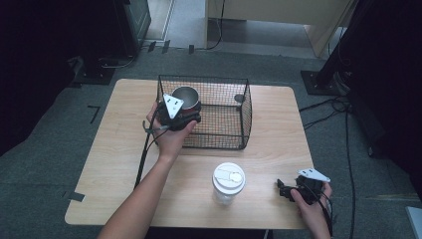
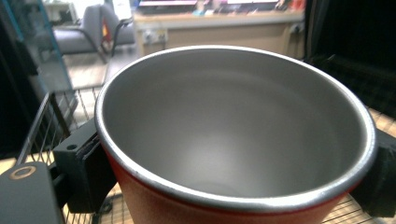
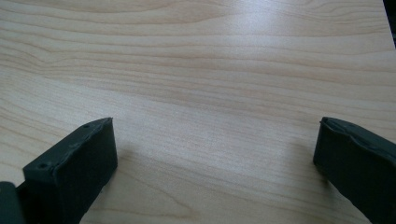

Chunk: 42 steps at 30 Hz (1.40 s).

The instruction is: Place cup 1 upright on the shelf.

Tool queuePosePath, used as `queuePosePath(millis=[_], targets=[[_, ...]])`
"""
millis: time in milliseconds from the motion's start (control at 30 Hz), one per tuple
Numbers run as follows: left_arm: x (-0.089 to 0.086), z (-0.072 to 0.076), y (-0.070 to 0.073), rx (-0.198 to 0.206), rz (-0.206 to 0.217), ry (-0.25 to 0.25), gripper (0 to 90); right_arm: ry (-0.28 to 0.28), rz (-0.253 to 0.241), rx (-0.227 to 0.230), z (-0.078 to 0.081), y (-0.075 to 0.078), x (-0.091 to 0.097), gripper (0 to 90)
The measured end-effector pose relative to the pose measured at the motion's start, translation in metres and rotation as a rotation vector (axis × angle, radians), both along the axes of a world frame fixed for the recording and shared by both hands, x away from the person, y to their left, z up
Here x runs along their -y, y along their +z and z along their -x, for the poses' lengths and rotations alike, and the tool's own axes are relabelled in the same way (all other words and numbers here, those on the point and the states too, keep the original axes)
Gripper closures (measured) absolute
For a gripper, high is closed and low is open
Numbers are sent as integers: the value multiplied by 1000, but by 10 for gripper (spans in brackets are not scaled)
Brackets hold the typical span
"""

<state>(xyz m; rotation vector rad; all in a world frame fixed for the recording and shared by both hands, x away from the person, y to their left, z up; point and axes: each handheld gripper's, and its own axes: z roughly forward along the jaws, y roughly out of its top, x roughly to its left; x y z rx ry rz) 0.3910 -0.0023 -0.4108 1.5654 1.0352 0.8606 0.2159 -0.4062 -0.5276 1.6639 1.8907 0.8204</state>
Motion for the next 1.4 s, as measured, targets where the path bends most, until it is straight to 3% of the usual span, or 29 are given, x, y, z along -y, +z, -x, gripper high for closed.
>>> queuePosePath(millis=[133,300,367,533,700,1067,1233,1333,1400], targets=[[3,-10,-10,-63,-33,34,79,0,0,1,0,0,0,0],[7,-15,-14,-98,-71,33,79,0,0,1,0,0,0,0],[9,-18,-14,-133,-87,34,79,0,0,0,0,0,0,0],[14,-30,-15,-266,-128,46,79,0,0,1,0,0,0,0],[16,-37,-14,-348,-151,45,78,-1,-1,0,0,0,0,0],[16,-45,-13,-418,-166,78,75,0,0,0,0,0,0,0],[15,-44,-11,-413,-182,79,69,0,0,1,0,0,0,0],[14,-43,-9,-403,-185,90,22,0,0,1,0,0,0,0],[13,-42,-7,-402,-155,77,0,0,0,1,0,0,0,0]])
